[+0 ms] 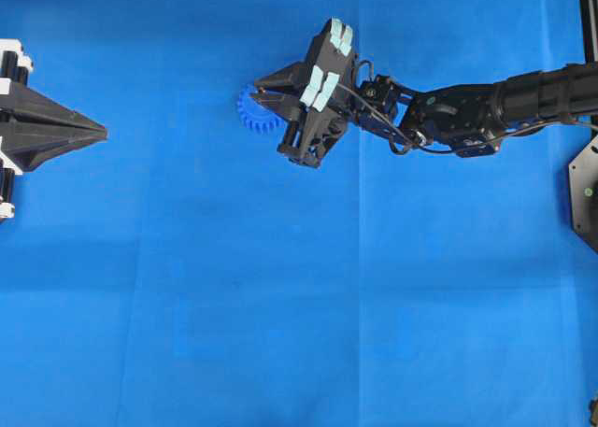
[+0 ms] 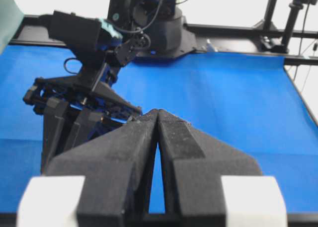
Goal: Insert the shaft placed at a random location into the center hole of the small gear at another random location.
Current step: 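Align the held shaft above the gear's center hole with the right gripper, then lower the shaft into the gear hole with the right gripper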
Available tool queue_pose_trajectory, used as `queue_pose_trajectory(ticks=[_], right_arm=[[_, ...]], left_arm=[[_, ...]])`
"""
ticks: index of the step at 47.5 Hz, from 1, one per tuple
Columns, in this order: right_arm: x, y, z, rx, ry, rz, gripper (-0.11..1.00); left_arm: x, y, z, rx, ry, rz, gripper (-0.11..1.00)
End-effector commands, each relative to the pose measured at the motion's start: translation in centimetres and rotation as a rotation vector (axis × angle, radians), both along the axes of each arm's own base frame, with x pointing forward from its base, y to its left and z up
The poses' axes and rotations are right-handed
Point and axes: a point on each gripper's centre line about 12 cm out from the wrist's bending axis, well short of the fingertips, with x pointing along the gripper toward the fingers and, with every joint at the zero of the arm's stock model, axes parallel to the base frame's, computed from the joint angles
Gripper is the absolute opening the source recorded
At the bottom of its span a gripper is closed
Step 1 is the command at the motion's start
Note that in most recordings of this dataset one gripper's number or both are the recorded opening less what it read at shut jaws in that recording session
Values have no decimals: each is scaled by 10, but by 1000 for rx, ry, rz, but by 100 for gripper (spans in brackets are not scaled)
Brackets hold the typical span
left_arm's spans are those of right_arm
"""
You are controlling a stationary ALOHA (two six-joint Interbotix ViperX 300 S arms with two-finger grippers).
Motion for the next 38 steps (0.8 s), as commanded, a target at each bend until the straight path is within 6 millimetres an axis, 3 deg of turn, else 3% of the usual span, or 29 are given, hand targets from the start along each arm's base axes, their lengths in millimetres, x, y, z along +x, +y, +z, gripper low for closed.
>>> queue_pose_trajectory(ticks=[1,38], right_arm=[[3,-1,9,-9,-33,-4,2],[4,-1,-9,-3,2,-7,2]], left_arm=[[1,0,4,0,-11,2,0],[1,0,3,0,-9,2,0]])
